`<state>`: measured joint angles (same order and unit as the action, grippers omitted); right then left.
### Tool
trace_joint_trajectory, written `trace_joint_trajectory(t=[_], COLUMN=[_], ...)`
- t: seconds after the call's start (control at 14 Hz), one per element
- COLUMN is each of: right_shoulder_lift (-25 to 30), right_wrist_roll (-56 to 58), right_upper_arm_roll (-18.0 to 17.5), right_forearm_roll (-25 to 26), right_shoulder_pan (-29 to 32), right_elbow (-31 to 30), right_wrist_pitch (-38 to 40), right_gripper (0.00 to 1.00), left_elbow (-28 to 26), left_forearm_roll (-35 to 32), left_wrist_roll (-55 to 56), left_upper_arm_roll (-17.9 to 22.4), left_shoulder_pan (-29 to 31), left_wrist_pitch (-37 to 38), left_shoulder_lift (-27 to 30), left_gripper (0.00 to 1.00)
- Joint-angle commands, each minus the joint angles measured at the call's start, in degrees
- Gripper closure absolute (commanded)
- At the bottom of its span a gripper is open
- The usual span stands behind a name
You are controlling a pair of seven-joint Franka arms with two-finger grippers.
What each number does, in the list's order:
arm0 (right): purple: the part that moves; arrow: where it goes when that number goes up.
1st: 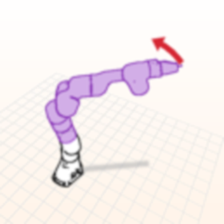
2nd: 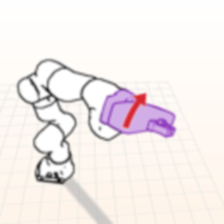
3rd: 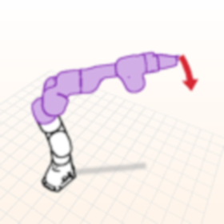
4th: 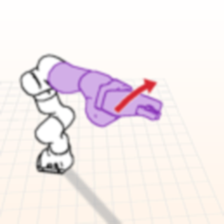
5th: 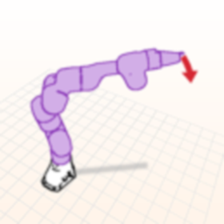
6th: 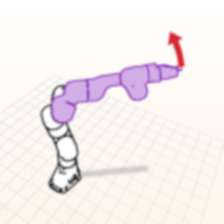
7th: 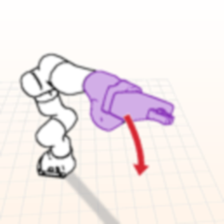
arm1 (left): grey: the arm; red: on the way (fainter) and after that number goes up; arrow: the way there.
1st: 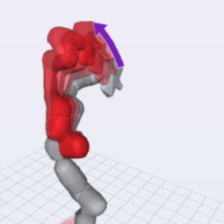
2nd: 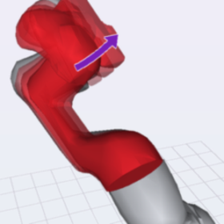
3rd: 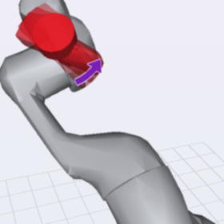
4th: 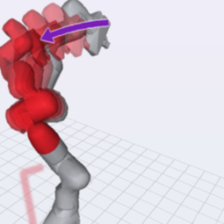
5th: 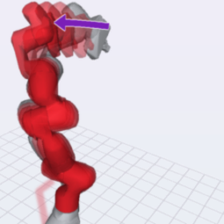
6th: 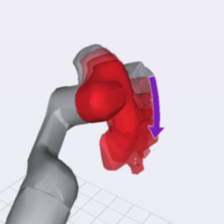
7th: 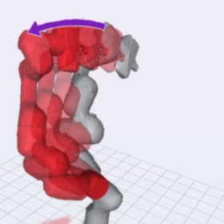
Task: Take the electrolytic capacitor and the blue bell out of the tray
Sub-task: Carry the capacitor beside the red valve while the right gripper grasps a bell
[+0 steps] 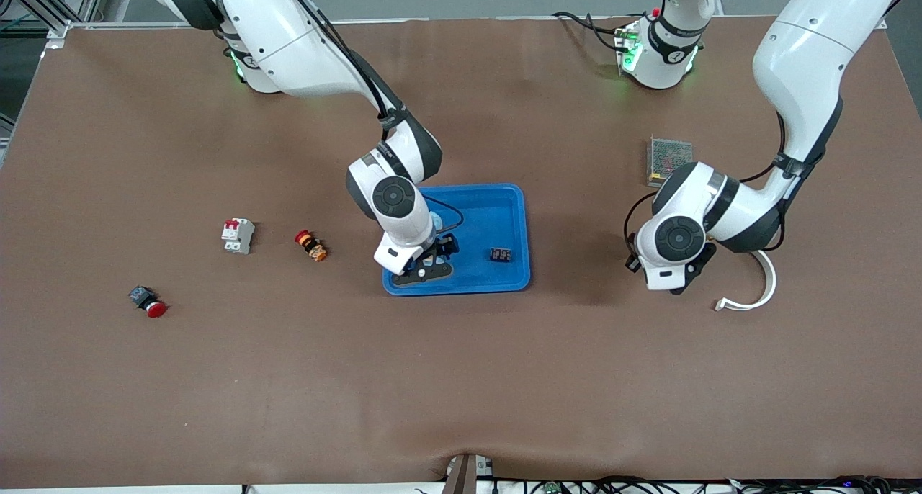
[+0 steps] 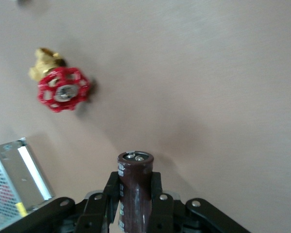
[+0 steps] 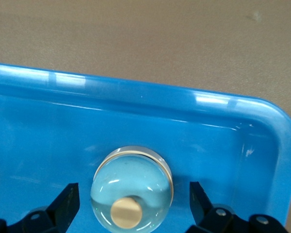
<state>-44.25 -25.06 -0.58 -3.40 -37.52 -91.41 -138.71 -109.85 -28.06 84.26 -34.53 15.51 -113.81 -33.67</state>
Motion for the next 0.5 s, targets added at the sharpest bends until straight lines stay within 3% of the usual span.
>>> trace_joint_trajectory(t=[0.0,0.14,0.43], right_shoulder_lift=[-1.11,-1.11,-1.11], right_wrist_roll=[-0.51,-0.51,-0.60], right_upper_arm_roll=[0.50,0.50,0.50], right_forearm_roll=[0.41,0.41,0.32], right_shoulder_pan=[-0.89,-0.89,-0.89], right_elbow=[1.15,1.24,1.24], right_wrist_pitch=[-0.16,-0.16,-0.16], right_gripper=[0.00,0.02,0.36], left_elbow=[-6.85,-8.44,-9.42], left_forearm_roll=[-1.03,-1.55,-2.34], left_wrist_roll=[-0.67,-0.67,-0.76], left_upper_arm_roll=[-0.80,-0.71,-0.62], left_shoulder_pan=[1.98,2.24,4.00], left_wrist_pitch=[0.00,0.00,0.00], left_shoulder_lift=[5.28,5.55,4.41], left_gripper=[1.00,1.00,1.00])
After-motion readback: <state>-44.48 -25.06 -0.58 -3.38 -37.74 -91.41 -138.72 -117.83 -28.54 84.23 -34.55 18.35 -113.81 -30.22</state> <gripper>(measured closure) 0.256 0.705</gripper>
